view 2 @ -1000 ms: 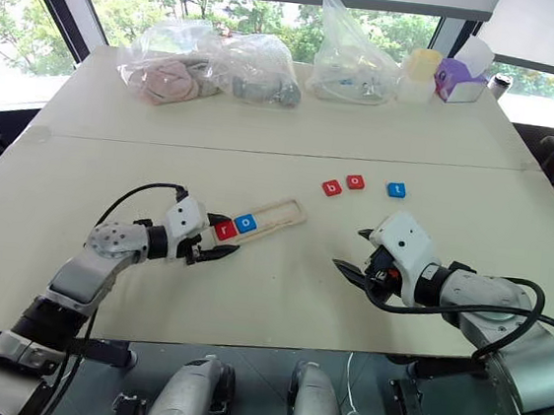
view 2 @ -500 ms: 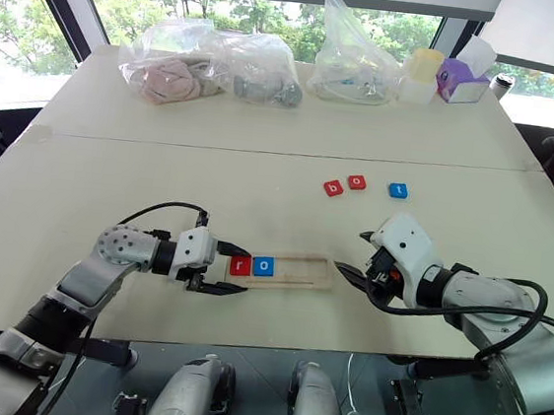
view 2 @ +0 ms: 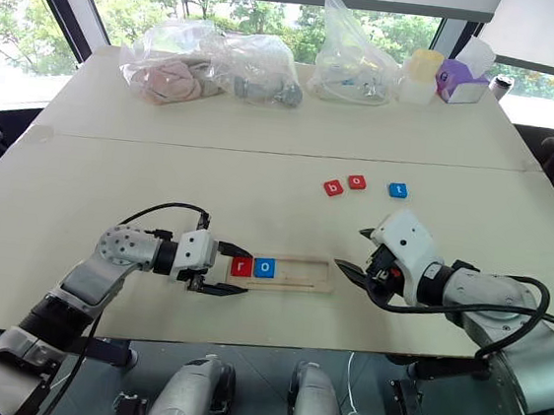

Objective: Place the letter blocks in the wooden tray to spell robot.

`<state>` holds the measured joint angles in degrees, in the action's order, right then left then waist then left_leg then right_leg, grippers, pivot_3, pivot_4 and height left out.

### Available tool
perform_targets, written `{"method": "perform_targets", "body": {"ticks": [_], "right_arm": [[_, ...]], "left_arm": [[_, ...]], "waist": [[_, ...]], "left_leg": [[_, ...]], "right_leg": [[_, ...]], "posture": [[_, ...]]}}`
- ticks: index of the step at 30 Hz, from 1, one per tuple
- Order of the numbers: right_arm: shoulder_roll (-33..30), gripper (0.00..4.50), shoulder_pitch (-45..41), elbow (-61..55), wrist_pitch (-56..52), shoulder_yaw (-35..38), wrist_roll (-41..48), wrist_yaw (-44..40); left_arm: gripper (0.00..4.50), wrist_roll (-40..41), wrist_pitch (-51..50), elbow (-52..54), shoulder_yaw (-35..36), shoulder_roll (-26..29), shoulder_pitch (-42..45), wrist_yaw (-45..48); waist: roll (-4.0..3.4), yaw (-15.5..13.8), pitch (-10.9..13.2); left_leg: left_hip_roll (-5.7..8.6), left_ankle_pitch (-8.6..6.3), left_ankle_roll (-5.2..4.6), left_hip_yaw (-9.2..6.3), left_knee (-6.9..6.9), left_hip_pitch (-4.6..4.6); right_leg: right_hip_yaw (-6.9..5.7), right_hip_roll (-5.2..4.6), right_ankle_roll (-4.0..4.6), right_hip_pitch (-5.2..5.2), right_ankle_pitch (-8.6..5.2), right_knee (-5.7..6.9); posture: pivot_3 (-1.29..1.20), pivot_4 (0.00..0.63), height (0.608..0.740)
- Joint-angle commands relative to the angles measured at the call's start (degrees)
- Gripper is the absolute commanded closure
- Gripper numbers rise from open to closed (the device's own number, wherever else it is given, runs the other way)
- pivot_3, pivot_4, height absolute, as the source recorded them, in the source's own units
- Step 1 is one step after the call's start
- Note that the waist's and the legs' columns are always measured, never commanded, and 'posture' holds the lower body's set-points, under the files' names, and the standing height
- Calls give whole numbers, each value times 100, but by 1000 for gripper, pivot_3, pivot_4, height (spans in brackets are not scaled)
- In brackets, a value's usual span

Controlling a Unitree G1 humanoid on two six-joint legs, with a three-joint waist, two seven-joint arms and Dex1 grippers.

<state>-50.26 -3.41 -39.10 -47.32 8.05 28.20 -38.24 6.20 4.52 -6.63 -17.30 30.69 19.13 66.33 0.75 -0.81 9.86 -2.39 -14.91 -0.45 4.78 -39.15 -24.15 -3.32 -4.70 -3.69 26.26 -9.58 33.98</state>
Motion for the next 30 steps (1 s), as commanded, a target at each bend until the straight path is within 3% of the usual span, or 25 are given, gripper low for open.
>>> {"method": "perform_targets", "body": {"ticks": [1, 4, 5, 17, 30], "right_arm": [[-56, 999, -126, -47, 110, 14, -40, -44], [-62, 999, -159, -16, 134, -28, -63, -79], [-59, 999, -163, -15, 133, -31, -67, -85], [-9, 999, -168, -40, 92, -60, -80, -63], [41, 999, -263, 25, 135, -178, -97, -64]], "left_arm": [[1495, -336, -31, -197, -153, 37, -141, -179], [127, -329, -25, -175, -179, 53, -185, -210], [56, -321, -26, -163, -182, 61, -197, -220], [56, 222, -117, 184, -3, 23, -368, -38], [56, 764, -274, 929, 626, -216, -345, -543]], "waist": [[-2, -2, -1], [-4, 3, -3], [-5, 5, -3], [-6, 13, -3], [-1, 11, 1]], "left_leg": [[0, 0, 0, 0, 0, 0], [-1, 0, 0, 1, 0, 0], [-1, 0, 1, 1, 0, 1], [-2, -1, 1, 2, 8, -3], [-3, -2, -1, 2, 6, -19]], "right_leg": [[0, 0, 0, 0, 0, 0], [0, 0, 0, 0, 0, -1], [0, 0, 0, 0, 0, -1], [-1, 0, 0, 9, 0, -1], [-2, 2, 0, 22, 0, -1]], "posture": [[0, 150, 740], [0, 150, 740], [0, 150, 740], [0, 150, 740], [0, 150, 740]]}}
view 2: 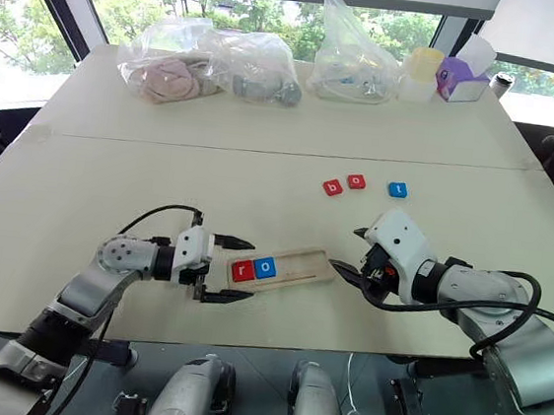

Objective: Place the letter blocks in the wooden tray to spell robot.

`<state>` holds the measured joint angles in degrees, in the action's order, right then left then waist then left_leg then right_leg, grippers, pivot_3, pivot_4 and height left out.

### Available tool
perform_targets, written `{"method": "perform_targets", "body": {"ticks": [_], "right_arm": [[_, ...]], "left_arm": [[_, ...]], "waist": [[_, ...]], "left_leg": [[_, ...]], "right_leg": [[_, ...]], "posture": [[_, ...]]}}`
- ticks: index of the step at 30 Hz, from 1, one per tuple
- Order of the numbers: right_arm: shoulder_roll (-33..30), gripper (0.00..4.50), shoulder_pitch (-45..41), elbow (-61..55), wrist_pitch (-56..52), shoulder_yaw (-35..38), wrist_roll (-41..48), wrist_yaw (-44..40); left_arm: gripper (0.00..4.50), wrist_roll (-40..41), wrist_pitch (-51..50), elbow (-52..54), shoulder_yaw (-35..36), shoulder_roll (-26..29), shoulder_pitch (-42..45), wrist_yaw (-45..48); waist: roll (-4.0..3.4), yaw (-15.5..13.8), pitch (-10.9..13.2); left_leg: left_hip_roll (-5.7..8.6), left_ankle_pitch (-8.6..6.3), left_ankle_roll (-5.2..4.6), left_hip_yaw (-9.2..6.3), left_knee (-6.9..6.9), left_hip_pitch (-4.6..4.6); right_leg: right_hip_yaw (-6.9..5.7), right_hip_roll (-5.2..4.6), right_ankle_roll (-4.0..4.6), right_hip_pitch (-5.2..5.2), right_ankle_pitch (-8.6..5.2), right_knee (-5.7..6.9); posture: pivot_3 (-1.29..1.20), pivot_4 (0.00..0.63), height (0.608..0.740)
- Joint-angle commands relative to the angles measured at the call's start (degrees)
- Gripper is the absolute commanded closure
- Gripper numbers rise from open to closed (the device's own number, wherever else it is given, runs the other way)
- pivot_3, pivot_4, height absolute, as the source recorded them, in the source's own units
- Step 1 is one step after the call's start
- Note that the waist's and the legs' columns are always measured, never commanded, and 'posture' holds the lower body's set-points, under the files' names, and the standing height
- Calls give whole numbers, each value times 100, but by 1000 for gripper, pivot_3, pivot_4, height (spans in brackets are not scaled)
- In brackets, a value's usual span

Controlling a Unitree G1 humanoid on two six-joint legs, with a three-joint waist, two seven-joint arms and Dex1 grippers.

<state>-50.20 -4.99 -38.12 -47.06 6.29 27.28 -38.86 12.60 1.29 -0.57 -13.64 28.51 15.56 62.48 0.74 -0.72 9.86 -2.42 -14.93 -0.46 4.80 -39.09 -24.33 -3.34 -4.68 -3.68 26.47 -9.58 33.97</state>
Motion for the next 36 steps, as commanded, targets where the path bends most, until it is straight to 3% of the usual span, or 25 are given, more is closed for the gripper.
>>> {"method": "perform_targets", "body": {"ticks": [1, 7, 15, 21, 30, 36], "right_arm": [[77, 999, -154, -45, 130, -51, -21, 19], [459, 999, -701, 558, 408, -543, -502, 358], [2109, 999, -2551, 3026, 558, -1184, -1475, 1563], [2921, 999, -3351, 4414, 707, -1206, -1826, 1971], [3206, 999, -3782, 5671, 1097, -1186, -2148, 2088], [3361, 999, -3950, 6150, 1271, -1122, -2163, 2000]], "left_arm": [[56, 142, 74, 435, 337, 43, 7, -205], [56, 348, -286, 1138, 712, 283, 18, -409], [56, 1160, -1610, 2025, 1462, 1137, -45, -436], [56, 1783, -2583, 2333, 1962, 1326, 320, -833], [56, 2089, -3255, 2899, 2042, 1918, -14, -725], [56, 2061, -3214, 2898, 2033, 1937, -65, -801]], "waist": [[1, 7, 1], [3, 12, 3], [3, 136, 10], [2, 134, 11], [-1, 169, 13], [-3, 183, 15]], "left_leg": [[-1, 0, 0, 0, 0, 0], [-4, 0, 0, 1, 0, 0], [-7, 1, 0, 7, 0, -5], [6, 2, -2, 8, 5, -12], [12, 2, -2, 7, 6, -9], [10, 2, -1, 6, 6, -5]], "right_leg": [[0, 1, 0, 0, 0, 0], [-1, 4, 0, 1, 0, 0], [-2, 8, 3, 12, 2, 10], [-1, 13, 21, 15, 16, 15], [2, 14, 20, 12, 15, 15], [3, 16, 20, 12, 15, 20]], "posture": [[0, 150, 740], [0, 150, 740], [0, 150, 740], [0, 150, 740], [0, 150, 740], [0, 150, 740]]}}
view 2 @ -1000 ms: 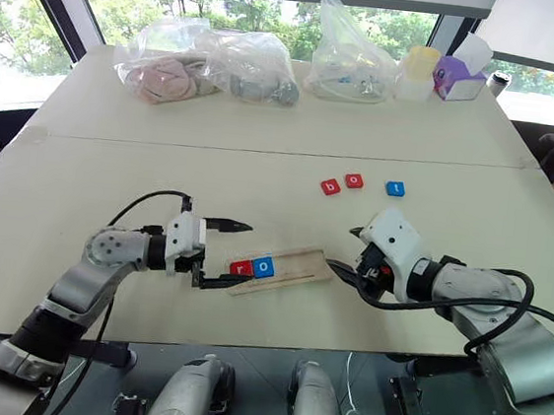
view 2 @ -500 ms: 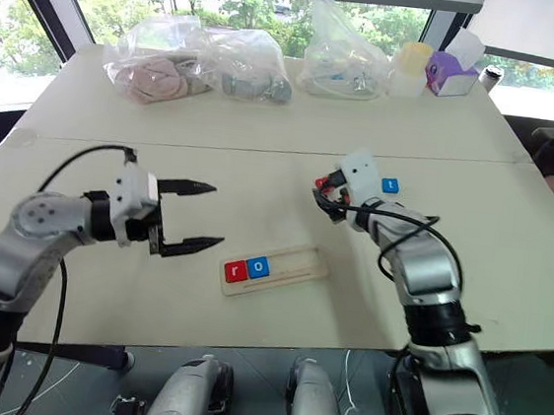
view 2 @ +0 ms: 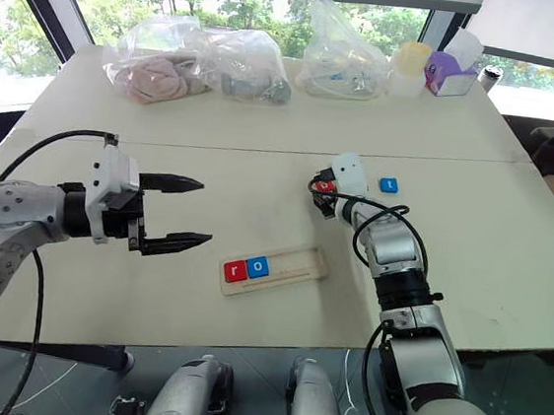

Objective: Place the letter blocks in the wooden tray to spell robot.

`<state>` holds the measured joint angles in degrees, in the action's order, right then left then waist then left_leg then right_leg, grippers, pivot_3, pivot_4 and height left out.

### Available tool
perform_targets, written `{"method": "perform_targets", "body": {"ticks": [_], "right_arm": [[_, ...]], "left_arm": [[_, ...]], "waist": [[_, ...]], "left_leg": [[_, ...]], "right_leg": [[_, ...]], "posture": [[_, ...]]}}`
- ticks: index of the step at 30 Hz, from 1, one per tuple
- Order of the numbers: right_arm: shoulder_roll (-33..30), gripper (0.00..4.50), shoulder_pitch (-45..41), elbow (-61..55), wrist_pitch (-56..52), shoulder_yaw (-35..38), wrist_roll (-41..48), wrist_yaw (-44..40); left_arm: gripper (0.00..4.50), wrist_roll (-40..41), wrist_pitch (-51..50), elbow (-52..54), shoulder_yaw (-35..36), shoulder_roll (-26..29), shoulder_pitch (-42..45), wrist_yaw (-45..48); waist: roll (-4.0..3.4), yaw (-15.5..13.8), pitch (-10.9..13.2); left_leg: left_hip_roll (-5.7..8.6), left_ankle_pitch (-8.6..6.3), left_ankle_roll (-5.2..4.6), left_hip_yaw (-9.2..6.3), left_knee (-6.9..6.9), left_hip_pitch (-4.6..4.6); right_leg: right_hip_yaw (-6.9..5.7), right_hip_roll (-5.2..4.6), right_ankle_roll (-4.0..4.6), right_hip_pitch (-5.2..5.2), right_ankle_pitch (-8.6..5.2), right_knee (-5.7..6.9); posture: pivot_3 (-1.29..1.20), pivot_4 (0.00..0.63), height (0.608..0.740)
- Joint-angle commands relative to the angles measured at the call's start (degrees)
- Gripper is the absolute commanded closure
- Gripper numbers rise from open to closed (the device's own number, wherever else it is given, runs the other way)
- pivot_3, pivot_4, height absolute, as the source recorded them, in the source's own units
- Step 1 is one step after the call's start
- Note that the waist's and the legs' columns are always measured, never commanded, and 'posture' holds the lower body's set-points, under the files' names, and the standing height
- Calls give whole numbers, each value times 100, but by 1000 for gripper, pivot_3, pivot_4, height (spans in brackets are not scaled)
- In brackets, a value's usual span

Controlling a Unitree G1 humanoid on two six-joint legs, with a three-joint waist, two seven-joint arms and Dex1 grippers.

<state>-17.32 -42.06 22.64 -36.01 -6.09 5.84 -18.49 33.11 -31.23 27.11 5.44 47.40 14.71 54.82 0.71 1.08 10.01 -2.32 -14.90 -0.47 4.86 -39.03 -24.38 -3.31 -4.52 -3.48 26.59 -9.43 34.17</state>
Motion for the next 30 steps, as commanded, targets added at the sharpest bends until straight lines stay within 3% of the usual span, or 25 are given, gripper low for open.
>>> {"method": "perform_targets", "body": {"ticks": [1, 8, 11, 14, 16, 19, 25, 30], "right_arm": [[108, 999, -284, 153, 196, 119, -24, -42], [312, 999, -601, 789, 250, 227, -64, 62], [312, 1868, -648, 921, 235, 229, -103, 95], [293, 3282, -650, 916, 162, 281, -111, 131], [222, 3309, -557, 642, 6, 322, -109, 132], [-2, 3309, -177, -555, -614, 427, -10, 96], [-579, 3309, 1370, -4485, -2839, 995, 559, 30], [-467, 3309, 2616, -6629, -4336, 1520, 706, 293]], "left_arm": [[56, -7, 58, 119, 115, 43, 24, -41], [56, -107, 149, 62, 56, -3, 67, -115], [0, -139, 163, 52, 32, -25, 88, -161], [0, -173, 172, 32, 6, -47, 102, -176], [0, -196, 180, 15, -34, -91, 125, -188], [0, -229, 174, -3, -124, -187, 167, -207], [0, -334, 269, -65, -358, -378, 98, -173], [0, -406, 382, -195, -479, -465, 81, -122]], "waist": [[0, 4, 0], [-1, 1, 1], [-1, -5, 0], [-1, -10, 0], [-1, -14, 1], [-1, -43, 1], [-6, -46, 3], [-6, -44, 3]], "left_leg": [[0, 0, 0, 0, 0, 0], [0, 0, 0, 1, 1, -1], [1, 0, 0, 2, 0, 0], [1, 0, 0, 1, 0, 0], [1, 0, 0, 1, 0, 0], [2, 0, 0, 1, 0, -2], [8, -1, 1, -4, 4, -9], [-5, -1, 1, -9, 4, 1]], "right_leg": [[0, 0, 0, 1, 0, 0], [0, 0, 1, 0, 1, 0], [0, -1, 1, -3, 1, -1], [0, -1, 1, -3, 1, 0], [0, -1, 1, -3, 1, -1], [0, -2, 1, -3, 0, -1], [0, -12, -10, 1, -6, -4], [-3, -5, -23, -2, -17, 0]], "posture": [[0, 150, 740], [0, 150, 740], [0, 150, 740], [0, 150, 740], [0, 150, 740], [0, 150, 740], [0, 150, 740], [0, 150, 740]]}}
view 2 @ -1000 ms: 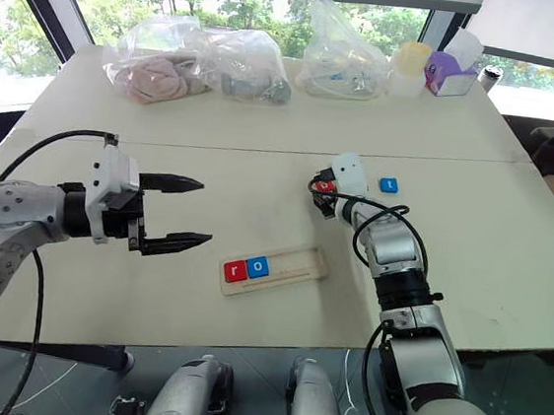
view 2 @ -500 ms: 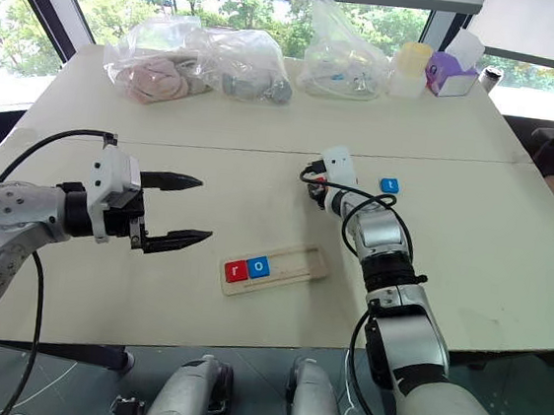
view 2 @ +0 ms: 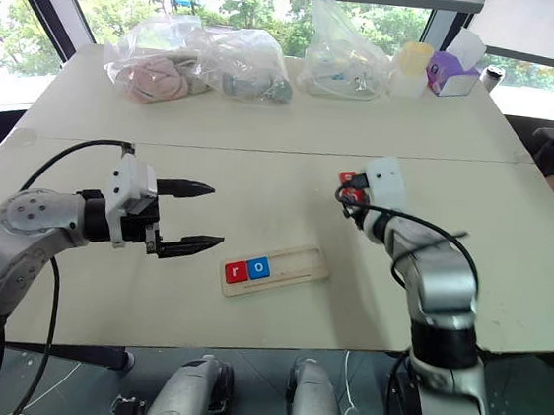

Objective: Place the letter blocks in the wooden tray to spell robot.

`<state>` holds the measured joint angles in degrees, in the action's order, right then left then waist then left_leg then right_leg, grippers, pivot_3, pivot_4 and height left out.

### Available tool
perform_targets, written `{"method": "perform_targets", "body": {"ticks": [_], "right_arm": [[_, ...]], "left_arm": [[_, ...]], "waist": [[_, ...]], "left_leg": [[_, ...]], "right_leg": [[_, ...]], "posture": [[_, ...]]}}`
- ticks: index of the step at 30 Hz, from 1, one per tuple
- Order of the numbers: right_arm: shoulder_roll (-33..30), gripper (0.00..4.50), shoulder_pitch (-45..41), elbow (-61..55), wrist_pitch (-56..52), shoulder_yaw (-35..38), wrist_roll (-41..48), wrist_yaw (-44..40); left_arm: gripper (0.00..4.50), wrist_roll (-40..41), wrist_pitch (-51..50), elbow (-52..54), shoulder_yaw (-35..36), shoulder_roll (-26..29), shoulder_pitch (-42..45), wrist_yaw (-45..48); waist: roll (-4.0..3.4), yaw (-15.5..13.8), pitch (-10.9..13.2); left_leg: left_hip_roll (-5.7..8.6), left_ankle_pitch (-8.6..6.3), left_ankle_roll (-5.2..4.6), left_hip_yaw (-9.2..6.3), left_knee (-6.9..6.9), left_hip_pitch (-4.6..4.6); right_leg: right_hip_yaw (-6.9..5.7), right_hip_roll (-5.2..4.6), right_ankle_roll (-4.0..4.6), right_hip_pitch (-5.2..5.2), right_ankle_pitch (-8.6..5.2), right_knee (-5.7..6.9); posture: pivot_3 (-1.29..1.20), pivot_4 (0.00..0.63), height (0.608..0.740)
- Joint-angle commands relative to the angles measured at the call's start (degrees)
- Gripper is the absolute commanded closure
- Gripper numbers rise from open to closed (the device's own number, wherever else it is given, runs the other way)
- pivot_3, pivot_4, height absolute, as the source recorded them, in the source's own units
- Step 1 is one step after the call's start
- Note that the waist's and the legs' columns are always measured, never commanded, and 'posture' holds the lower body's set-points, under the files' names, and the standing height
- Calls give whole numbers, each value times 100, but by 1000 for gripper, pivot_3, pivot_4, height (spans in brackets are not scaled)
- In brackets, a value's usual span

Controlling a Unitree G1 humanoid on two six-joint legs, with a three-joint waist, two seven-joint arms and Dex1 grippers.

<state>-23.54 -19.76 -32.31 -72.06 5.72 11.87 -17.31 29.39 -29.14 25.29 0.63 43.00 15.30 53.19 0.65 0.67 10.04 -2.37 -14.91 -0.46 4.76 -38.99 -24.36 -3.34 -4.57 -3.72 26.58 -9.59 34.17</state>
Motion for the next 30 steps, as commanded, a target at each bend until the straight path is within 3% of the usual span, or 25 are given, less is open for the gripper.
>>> {"method": "perform_targets", "body": {"ticks": [1, 8, 16, 22, 25, 28, 30], "right_arm": [[269, 3309, 537, -1366, -938, 408, 90, 260], [625, 3309, 1191, -1530, -1037, 364, -87, 669], [655, 3309, 1305, -1009, -548, 240, -108, 761], [486, 208, 1256, -1001, -552, 231, 45, 570], [186, 49, 1167, -1162, -668, 220, 241, 285], [-1155, 49, 762, -1394, -452, 321, 1010, -1119], [-2056, 49, 812, -1290, 281, 346, 1303, -2148]], "left_arm": [[0, -56, 195, -48, -13, -42, 32, 61], [0, -209, 368, -286, -178, -129, 228, 213], [0, -350, 476, -338, -224, -123, 292, 336], [0, -385, 474, -315, -219, -147, 270, 330], [0, -387, 475, -301, -207, -147, 250, 329], [0, -387, 478, -305, -224, -150, 245, 349], [0, -409, 516, -348, -246, -163, 263, 372]], "waist": [[0, -1, 0], [-3, 14, 0], [-3, 13, 0], [-3, 12, 1], [-5, 12, 3], [-19, 13, 14], [-28, 7, 26]], "left_leg": [[-8, 0, 0, 0, 0, 0], [-17, -2, 4, 7, -3, 1], [-15, -2, 3, 10, 3, -6], [-15, -2, 3, 9, 2, -6], [-15, -2, 3, 9, 2, -6], [-13, -2, 3, 10, 2, -7], [-10, -2, 3, 13, -1, -8]], "right_leg": [[0, 1, 2, 2, 1, -1], [-1, -2, 6, 7, 4, -10], [-1, -3, 7, 13, 4, -10], [-1, -3, 7, 12, 4, -10], [0, -4, 6, 12, 4, -12], [0, -7, 6, 13, 4, -13], [1, -11, 5, 12, 3, -19]], "posture": [[0, 150, 740], [0, 150, 740], [0, 150, 740], [0, 150, 740], [0, 150, 740], [0, 150, 740], [0, 150, 740]]}}
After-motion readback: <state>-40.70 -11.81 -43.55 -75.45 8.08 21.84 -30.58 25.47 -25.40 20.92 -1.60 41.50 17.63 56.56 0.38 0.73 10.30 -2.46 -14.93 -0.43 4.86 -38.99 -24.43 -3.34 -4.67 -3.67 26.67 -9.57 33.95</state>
